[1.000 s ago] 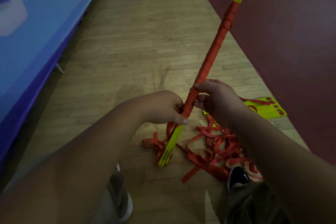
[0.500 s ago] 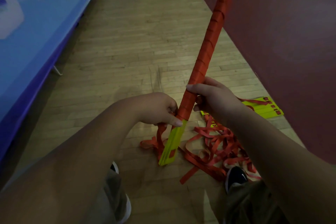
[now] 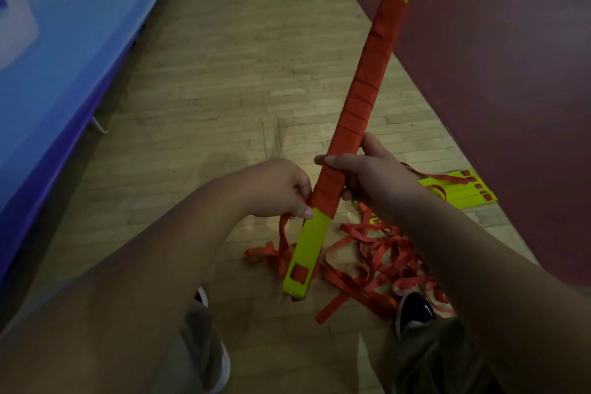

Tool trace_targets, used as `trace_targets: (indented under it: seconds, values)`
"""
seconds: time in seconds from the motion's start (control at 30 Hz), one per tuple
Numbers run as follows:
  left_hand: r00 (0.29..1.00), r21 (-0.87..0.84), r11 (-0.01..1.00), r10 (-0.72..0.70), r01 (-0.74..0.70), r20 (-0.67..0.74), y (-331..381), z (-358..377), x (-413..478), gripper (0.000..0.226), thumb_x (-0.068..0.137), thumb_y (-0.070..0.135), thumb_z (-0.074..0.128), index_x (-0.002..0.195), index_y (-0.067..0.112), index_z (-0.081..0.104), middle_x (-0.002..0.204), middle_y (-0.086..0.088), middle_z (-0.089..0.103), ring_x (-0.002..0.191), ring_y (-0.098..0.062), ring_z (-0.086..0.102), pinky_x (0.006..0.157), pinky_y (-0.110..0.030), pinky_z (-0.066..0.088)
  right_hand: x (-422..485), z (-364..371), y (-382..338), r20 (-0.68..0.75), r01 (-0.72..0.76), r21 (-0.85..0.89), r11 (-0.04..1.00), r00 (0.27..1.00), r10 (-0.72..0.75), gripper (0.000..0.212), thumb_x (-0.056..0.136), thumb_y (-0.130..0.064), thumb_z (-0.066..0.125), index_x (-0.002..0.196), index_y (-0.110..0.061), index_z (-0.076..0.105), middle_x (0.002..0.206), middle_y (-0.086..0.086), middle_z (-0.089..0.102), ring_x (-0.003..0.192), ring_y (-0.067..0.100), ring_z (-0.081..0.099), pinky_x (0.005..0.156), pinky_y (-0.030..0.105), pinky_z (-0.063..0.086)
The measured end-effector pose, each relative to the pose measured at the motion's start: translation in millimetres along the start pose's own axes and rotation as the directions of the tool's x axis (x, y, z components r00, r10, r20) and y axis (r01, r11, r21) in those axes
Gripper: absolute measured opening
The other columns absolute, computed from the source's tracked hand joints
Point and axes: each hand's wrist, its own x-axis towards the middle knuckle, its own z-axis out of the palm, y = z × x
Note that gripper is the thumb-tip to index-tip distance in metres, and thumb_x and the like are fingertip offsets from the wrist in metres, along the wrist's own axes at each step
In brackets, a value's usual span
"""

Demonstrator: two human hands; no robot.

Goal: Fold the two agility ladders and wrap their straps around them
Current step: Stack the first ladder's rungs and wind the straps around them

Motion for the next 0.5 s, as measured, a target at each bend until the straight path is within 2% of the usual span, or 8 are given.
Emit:
trace_targets:
  seconds: [0.1,0.2,0.33,0.5]
  values:
    - [1.000,-0.034,0.999,-0.005,0.006,0.005,-1.0,1.0,0.2,0.016,0.093,0.034,0.086,0.105,0.025,0.080,0.090,0.009,0.077,0.084,-0.004,0.070,0.074,-0.027,0.049,-3.0,0.1,-3.6,0.009,0.016,-0.004,1.000,1.000,-0.016,0.047,0.100,-0.007,0.072,0.139,-0.020,0.050,0.117,0.005,0.084,0.084,0.026,0.074,0.056,0.031,0.051]
    - [1.000,-0.045,0.999,-0.015,0.016,0.020,-1.4,2.0,0.7,0.017,0.094,0.036,0.085,0.108,0.027,0.079,0.090,0.009,0.078,0.089,-0.007,0.072,0.078,-0.029,0.052,-2.3,-0.1,-3.6,-0.018,0.017,-0.009,1.000,1.000,-0.017,0.050,0.099,-0.006,0.075,0.140,-0.023,0.052,0.113,0.006,0.085,0.081,0.024,0.075,0.056,0.032,0.051]
    - [0.999,0.051,0.998,-0.033,0.031,0.026,-1.4,5.5,3.4,0.018,0.094,0.040,0.084,0.104,0.026,0.078,0.093,0.008,0.075,0.088,-0.009,0.069,0.072,-0.029,0.050,-2.5,4.2,-0.9,-0.039,0.021,-0.076,0.997,0.999,-0.024,0.050,0.096,-0.009,0.081,0.136,-0.026,0.055,0.111,0.011,0.084,0.078,0.025,0.074,0.054,0.032,0.053]
    - [0.996,0.148,0.988,-0.059,0.048,0.073,-0.3,7.8,6.0,0.025,0.097,0.046,0.079,0.111,0.025,0.076,0.105,0.006,0.072,0.098,-0.012,0.067,0.076,-0.031,0.052,-3.4,8.3,0.8,-0.060,0.034,-0.163,0.986,0.997,-0.045,0.047,0.096,-0.014,0.083,0.131,-0.027,0.055,0.111,0.023,0.078,0.061,0.019,0.068,0.053,0.031,0.054]
